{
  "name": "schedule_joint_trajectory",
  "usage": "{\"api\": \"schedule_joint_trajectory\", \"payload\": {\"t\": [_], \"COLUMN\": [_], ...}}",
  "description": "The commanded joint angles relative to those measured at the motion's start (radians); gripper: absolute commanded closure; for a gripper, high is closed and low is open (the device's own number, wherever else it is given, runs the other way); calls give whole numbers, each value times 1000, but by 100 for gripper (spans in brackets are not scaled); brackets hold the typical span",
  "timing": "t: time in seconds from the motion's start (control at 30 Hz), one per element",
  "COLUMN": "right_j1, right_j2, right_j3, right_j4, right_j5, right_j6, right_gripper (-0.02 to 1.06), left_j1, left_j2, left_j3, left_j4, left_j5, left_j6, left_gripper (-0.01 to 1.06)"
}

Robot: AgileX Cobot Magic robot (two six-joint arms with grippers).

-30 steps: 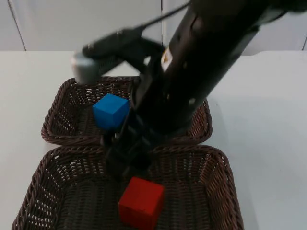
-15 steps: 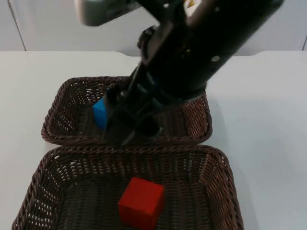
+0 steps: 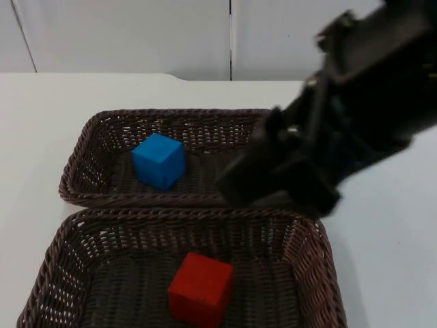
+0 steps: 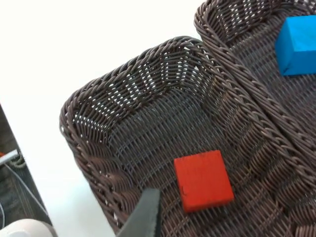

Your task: Pick up one cube with the left hand and place it into the upper basket. Pick up one cube with the right hand and place it into the lower basket.

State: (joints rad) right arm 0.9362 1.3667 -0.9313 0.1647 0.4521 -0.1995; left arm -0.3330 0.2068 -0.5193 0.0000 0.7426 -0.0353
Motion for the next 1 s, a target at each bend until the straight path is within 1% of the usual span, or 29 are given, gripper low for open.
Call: {"api": "schedule_joint_trajectory", "payload": {"t": [0.0,0.13,0.17,0.23,0.27,0.3,0.33,0.4,0.43,0.5,0.53,0.67,0.7,0.8,0.83,0.87,0.97], "right_j1": [5,5,5,5,5,5,5,5,5,5,5,5,5,5,5,5,5], "right_j2": [-53,-169,-169,-250,-279,-314,-314,-384,-412,-478,-478,-593,-593,-674,-697,-697,-779], "right_j3": [39,115,115,154,168,182,182,204,210,217,217,217,217,217,217,217,219], "right_j4": [-1,-1,-1,-1,-3,-3,-3,-5,-5,-5,-5,-24,-24,-34,-34,-34,-36], "right_j5": [-25,-54,-54,-56,-56,-56,-56,-52,-47,-26,-26,36,36,75,90,90,151], "right_j6": [4,4,4,4,4,4,4,4,4,4,4,4,4,4,4,4,6], "right_gripper": [18,18,18,18,18,18,18,18,18,18,18,18,18,18,18,18,18], "left_j1": [-3,-3,-3,-3,-3,-3,-3,-3,-3,-3,-3,-3,-3,-3,-3,-3,-3], "left_j2": [-41,-136,-136,-182,-207,-207,-207,-207,-207,-207,-207,-207,-207,-207,-207,-207,-207], "left_j3": [5,5,5,5,5,5,5,0,-2,-2,-2,-2,-2,0,2,2,4], "left_j4": [-11,-11,-11,-11,-11,-11,-11,-15,-19,-21,-21,-26,-26,-64,-74,-74,-79], "left_j5": [26,84,84,117,148,169,169,220,232,247,247,280,280,296,301,301,305], "left_j6": [-3,3,3,3,3,3,3,3,3,3,3,15,15,120,134,134,124], "left_gripper": [0,0,0,0,0,0,0,0,0,0,0,0,0,0,0,0,0]}}
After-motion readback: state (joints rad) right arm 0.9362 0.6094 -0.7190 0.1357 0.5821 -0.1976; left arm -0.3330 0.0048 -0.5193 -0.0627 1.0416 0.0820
